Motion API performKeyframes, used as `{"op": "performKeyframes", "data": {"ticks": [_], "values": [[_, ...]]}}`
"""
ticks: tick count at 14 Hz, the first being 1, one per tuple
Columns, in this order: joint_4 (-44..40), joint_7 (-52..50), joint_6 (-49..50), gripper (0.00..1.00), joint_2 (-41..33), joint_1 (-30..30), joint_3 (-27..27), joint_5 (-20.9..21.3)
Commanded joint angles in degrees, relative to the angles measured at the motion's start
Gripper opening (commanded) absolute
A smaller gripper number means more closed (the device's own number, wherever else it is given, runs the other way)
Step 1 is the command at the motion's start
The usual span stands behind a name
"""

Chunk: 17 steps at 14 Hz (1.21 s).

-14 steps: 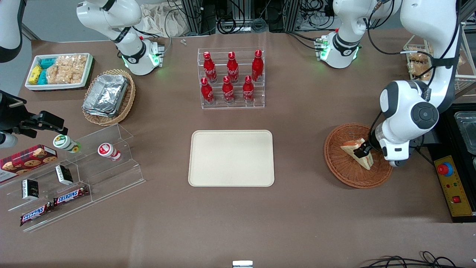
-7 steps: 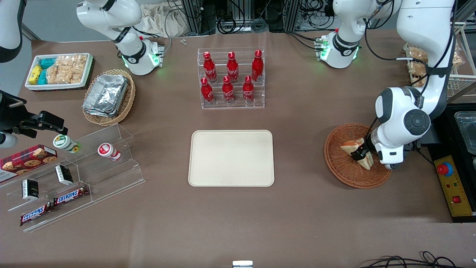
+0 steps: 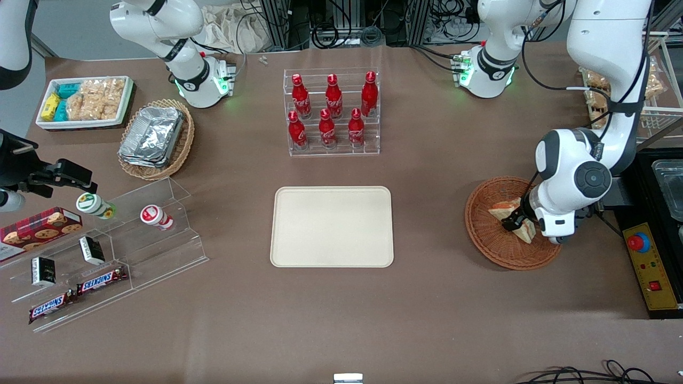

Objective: Place sandwich from basket to tray
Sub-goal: 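Lower the open left gripper onto the wrapped sandwich and close it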

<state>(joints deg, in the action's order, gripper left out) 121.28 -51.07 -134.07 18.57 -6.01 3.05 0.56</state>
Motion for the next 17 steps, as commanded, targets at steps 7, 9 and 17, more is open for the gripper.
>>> {"op": "performKeyframes", "data": {"ticks": [7,9,17], "values": [[0.5,-2.0,-2.3,0.00,1.0,-0.1,1.3,1.4],[0.5,-2.0,-2.3,0.00,1.0,-0.1,1.3,1.4],[-3.6,4.1,11.4,0.00,-8.5,-0.2,1.3,1.6]]}}
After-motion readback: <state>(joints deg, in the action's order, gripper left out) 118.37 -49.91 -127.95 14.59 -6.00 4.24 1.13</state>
